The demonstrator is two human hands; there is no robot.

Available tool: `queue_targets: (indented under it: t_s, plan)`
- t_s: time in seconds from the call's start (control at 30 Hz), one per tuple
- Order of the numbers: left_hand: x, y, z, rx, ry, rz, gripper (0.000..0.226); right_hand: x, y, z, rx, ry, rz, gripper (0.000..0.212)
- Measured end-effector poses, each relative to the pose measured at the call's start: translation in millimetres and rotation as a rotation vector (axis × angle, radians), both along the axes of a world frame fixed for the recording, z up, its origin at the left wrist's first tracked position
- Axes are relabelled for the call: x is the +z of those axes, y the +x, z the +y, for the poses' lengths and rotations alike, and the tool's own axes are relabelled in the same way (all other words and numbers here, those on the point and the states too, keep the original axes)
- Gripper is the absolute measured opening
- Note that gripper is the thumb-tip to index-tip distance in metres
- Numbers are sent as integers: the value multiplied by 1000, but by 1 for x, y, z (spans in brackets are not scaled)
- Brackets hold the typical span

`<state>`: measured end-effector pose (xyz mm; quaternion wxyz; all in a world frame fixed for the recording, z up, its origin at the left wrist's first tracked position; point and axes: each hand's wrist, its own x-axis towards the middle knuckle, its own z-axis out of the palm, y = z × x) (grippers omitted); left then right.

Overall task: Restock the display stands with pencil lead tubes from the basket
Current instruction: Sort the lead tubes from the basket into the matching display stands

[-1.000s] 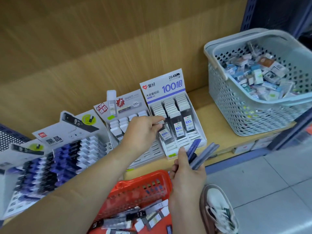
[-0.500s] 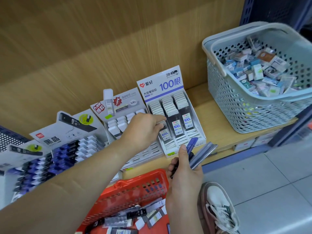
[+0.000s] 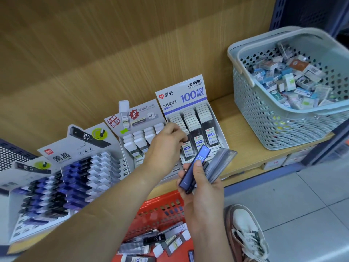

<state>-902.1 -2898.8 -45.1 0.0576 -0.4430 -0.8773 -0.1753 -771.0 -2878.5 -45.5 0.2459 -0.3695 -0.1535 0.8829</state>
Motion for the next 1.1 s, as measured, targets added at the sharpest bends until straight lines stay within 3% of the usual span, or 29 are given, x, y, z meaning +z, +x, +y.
queue_targets:
  t_s: [0.13, 0.17, 0.23, 0.3, 0.37, 0.5, 0.63, 0.7, 0.83, 0.97, 1.1]
  plan:
    - [5, 9, -9, 84, 175, -54, 20, -2, -1, 2, -48, -44, -2, 18]
    - [10, 13, -11, 131, 217, -143, 19, -3, 0, 2, -57, -43, 1, 16]
    - [23, 27, -18, 241, 286, -495, 15, -2, 0, 3, -63, -37, 26, 9]
    - [33, 45, -30, 270, 271, -774, 24, 2, 0, 4, -44, -10, 69, 3]
    - [38, 61, -45, 232, 198, -843, 41, 0, -2, 1, -17, 67, 63, 7]
    - [40, 77, -72, 330, 509, -1043, 38, -1, -12, -17, 113, 263, 45, 13]
    - [46, 89, -103, 411, 655, -1211, 30, 5, -16, -35, 219, 306, 59, 15]
    - [50, 92, -122, 439, 647, -1204, 31, 10, -18, -46, 272, 343, 73, 14]
    - [66, 87, -163, 507, 689, -1014, 33, 21, -23, -70, 477, 381, 179, 23]
    - [84, 74, -202, 505, 743, -981, 35, 32, -25, -87, 769, 604, 201, 22]
    - [97, 58, -239, 511, 621, -874, 11, 40, -30, -114, 905, 767, 143, 15]
